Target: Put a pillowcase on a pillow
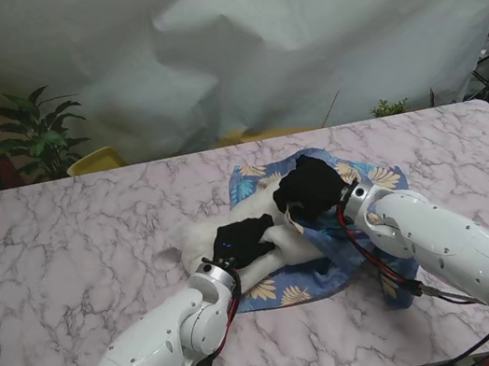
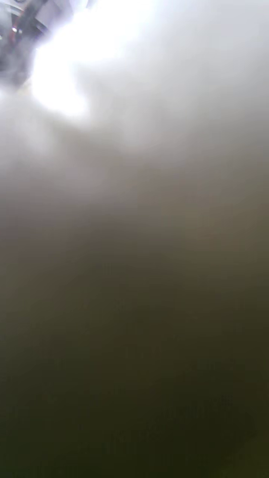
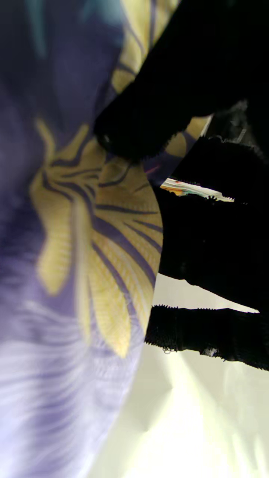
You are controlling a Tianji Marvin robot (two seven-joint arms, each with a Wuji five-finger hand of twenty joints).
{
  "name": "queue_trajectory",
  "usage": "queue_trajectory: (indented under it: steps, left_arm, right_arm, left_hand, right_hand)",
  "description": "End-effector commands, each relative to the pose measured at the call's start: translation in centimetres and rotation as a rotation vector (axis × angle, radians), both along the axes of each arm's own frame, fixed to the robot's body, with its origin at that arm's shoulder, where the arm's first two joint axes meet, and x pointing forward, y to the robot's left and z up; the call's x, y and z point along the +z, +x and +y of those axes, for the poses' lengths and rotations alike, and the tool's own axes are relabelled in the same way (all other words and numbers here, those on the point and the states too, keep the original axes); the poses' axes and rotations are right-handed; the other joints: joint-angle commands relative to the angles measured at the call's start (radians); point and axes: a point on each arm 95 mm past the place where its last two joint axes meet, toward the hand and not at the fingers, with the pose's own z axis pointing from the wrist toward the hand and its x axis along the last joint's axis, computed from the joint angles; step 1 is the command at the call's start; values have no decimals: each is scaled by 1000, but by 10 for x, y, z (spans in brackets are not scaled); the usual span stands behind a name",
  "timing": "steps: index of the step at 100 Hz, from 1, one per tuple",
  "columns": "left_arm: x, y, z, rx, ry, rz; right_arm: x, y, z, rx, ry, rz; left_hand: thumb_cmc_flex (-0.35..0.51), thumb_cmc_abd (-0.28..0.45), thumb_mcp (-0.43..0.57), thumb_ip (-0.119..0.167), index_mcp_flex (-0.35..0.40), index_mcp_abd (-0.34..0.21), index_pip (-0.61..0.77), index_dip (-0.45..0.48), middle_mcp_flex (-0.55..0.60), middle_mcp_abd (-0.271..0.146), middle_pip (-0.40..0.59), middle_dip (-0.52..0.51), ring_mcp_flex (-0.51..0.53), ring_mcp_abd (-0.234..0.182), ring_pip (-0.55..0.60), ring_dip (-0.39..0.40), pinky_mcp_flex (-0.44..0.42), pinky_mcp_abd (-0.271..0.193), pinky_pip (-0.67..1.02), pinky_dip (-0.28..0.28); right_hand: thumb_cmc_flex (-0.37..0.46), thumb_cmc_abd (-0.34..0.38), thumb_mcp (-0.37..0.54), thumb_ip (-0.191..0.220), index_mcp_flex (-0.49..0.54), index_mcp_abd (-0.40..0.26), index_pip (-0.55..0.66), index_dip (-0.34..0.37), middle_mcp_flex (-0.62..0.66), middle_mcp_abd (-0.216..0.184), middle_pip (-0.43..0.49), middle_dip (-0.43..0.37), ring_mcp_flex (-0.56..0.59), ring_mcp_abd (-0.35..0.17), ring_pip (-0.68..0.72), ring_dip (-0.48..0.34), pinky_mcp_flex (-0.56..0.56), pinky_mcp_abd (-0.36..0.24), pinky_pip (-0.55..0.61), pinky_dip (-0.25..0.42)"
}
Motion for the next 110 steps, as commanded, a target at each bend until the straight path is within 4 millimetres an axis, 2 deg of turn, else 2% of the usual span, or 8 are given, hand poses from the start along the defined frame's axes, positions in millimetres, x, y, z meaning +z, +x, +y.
queue_trajectory:
  steps: [1,28,75,86,93,99,103,110]
  left_arm:
    - [-3,1,4,9,18,17]
    - [-2,2,-4,16,10,13]
    - [30,9,-36,87,-37,-47]
    - [32,8,-37,86,-40,-45]
    - [30,6,-36,77,-38,-32]
    - [26,5,-35,69,-33,-15]
    - [24,4,-33,65,-26,0]
    - [20,3,-31,62,-8,28]
  right_arm:
    - [4,-5,10,3,26,-12]
    - [16,-18,36,14,193,16]
    - [5,-30,53,48,336,154]
    - [3,-31,50,17,320,173]
    - [3,-30,44,-15,241,141]
    - [4,-32,39,-32,139,142]
    - [6,-34,35,-38,75,140]
    - [9,-38,28,-42,-26,121]
  left_hand:
    - [150,159,141,47,-25,-24,35,5,36,-57,72,29,112,-248,181,24,61,-99,164,66]
    - [150,160,140,47,-26,-22,33,5,35,-57,71,29,110,-246,178,22,59,-99,163,67]
    - [150,161,145,48,-24,-12,29,5,36,-50,68,28,112,-247,177,19,63,-99,159,65]
    - [150,162,144,48,-24,-11,28,5,36,-50,68,28,111,-247,177,19,63,-99,159,64]
    - [150,162,142,47,-24,-10,27,5,36,-49,68,28,111,-246,178,18,62,-98,160,64]
    - [150,164,138,46,-24,-10,27,5,38,-51,68,28,113,-247,179,19,63,-99,160,64]
    - [150,167,135,46,-25,-10,26,5,38,-51,68,28,114,-247,180,19,64,-99,162,64]
    - [150,171,126,47,-22,-10,14,-6,39,-51,68,27,114,-246,181,18,62,-98,162,64]
  right_hand:
    - [18,-18,21,-24,39,-148,81,-14,51,21,1,27,59,-33,81,50,31,30,24,24]
    - [31,81,79,-16,-60,28,182,41,-7,123,82,111,64,-52,219,74,180,-7,48,-1]
    - [64,154,43,-17,-132,118,242,62,-33,152,127,96,62,-55,232,61,233,-47,46,-43]
    - [118,165,-10,1,-157,122,225,68,-75,159,119,76,60,-14,125,2,188,-32,32,-54]
    - [155,163,-38,16,-180,144,170,22,-113,166,59,31,47,19,-19,-56,132,-3,13,-52]
    - [107,145,-45,17,-232,192,94,-34,-185,173,-19,-20,-28,52,-171,-94,55,13,-18,-43]
    - [11,158,-46,27,-247,245,0,-50,-242,177,-67,-76,-91,83,-277,-132,2,18,-35,-31]
    - [-134,208,-54,163,-252,322,-231,134,-315,192,-129,-157,-201,126,-391,-195,-75,17,-65,-8]
